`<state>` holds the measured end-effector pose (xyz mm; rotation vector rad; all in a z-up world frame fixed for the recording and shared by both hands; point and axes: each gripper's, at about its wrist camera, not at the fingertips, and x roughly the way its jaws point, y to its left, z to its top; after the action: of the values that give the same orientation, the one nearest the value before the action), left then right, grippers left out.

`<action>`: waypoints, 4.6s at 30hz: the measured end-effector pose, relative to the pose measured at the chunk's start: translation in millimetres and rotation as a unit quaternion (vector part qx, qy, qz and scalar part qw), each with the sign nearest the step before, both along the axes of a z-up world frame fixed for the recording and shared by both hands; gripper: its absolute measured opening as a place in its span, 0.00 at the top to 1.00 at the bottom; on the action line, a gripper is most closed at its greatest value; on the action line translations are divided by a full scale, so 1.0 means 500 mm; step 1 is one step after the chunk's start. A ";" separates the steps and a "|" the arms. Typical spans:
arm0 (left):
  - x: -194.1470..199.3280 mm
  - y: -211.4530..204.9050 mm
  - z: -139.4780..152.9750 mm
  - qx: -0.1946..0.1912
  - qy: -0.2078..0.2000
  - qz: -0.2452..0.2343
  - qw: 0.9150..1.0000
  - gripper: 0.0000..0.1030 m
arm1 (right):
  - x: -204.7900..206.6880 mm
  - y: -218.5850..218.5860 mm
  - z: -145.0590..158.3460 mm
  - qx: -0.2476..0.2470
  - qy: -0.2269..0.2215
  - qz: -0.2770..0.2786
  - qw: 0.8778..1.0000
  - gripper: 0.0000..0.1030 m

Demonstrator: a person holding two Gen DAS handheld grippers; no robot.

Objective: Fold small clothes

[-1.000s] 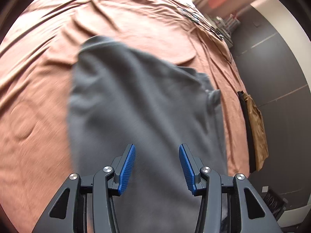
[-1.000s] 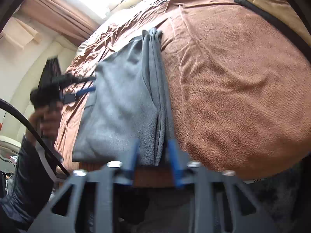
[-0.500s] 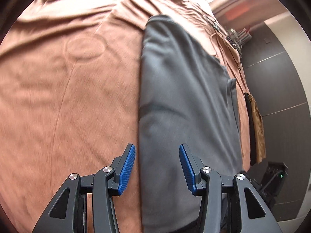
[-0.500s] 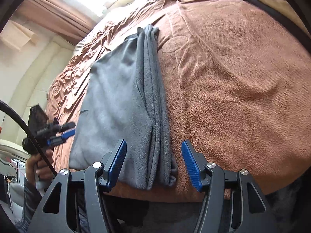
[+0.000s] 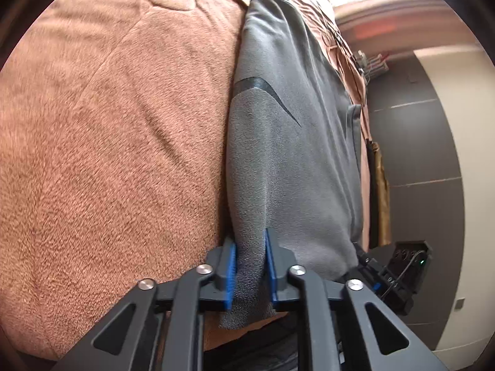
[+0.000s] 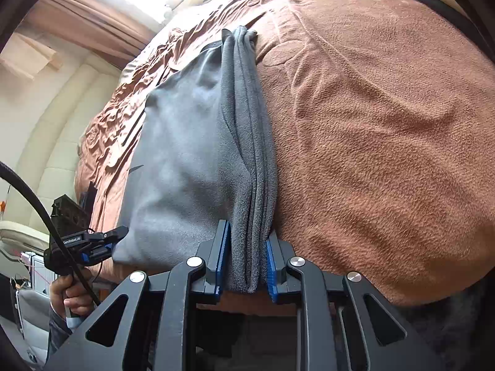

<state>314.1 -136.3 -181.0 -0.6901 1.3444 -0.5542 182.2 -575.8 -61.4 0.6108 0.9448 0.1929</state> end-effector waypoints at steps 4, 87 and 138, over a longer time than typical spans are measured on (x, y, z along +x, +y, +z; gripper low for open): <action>-0.007 -0.004 0.034 0.016 -0.027 -0.008 0.999 0.89 | -0.003 0.008 0.003 0.002 -0.001 0.006 1.000 0.83; 0.419 -0.012 0.010 0.010 -0.037 0.004 0.999 0.62 | 0.461 0.034 -0.089 0.069 -0.009 0.060 0.996 0.55; 0.014 0.064 0.568 -0.024 -0.304 0.031 0.952 0.94 | -0.144 0.204 0.321 -0.112 -0.234 0.010 0.966 0.89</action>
<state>320.9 -104.2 103.2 -0.5358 0.7319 -0.6823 110.3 -473.9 99.0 0.3228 0.5043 0.2331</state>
